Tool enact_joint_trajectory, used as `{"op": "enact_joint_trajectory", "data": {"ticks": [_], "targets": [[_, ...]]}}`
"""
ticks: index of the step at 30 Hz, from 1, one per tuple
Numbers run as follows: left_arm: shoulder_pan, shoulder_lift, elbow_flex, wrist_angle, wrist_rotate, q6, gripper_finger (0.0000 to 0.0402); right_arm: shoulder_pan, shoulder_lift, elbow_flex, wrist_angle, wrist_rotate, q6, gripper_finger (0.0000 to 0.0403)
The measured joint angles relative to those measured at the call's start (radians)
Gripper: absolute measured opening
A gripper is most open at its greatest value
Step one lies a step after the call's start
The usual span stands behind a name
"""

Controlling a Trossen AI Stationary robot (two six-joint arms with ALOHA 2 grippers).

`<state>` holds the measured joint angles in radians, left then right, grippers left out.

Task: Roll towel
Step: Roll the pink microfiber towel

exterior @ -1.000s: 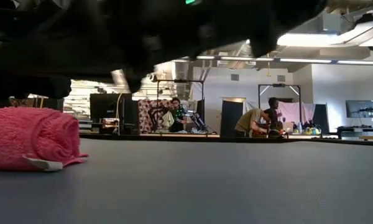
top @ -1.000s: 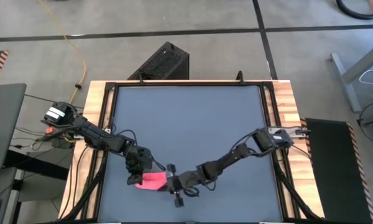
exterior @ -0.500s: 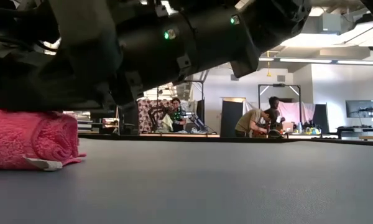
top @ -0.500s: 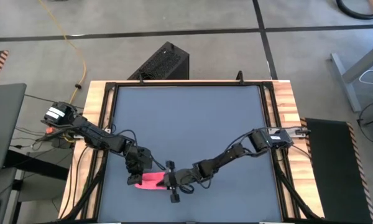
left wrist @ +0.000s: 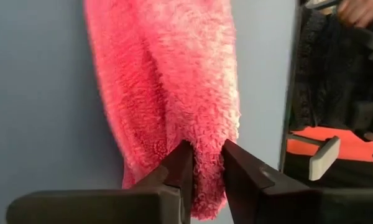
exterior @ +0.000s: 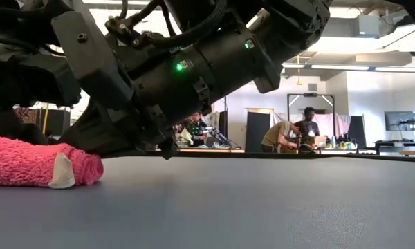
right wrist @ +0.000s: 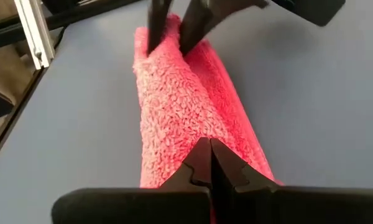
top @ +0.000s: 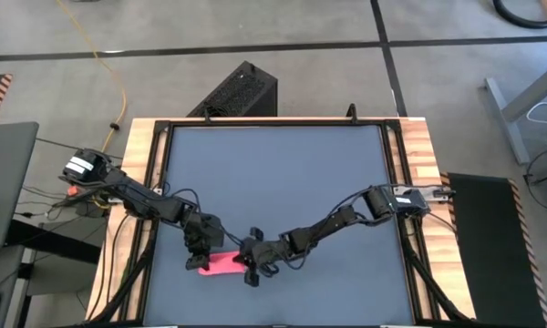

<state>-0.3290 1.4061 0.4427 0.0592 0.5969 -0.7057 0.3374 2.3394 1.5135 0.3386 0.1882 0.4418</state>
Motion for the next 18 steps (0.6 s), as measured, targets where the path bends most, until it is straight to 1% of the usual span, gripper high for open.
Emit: {"op": "enact_joint_trajectory", "data": {"ticks": [5,9,14,18], "targets": [[0.009,-0.034,0.0,-0.029,0.001,0.014,0.007,0.0,0.003,0.0,-0.007,0.002,0.029,0.0015],[0.019,-0.087,0.0,-0.104,-0.007,0.046,0.0071,0.0,0.003,0.0,-0.007,0.003,0.029,0.0015],[0.032,-0.191,0.0,-0.26,-0.041,0.077,0.0071,0.0,0.004,0.0,-0.01,0.003,0.029,0.0015],[0.036,-0.291,0.0,-0.4,-0.093,0.089,0.0071,0.0,0.004,0.0,-0.01,0.003,0.029,0.0015]]}}
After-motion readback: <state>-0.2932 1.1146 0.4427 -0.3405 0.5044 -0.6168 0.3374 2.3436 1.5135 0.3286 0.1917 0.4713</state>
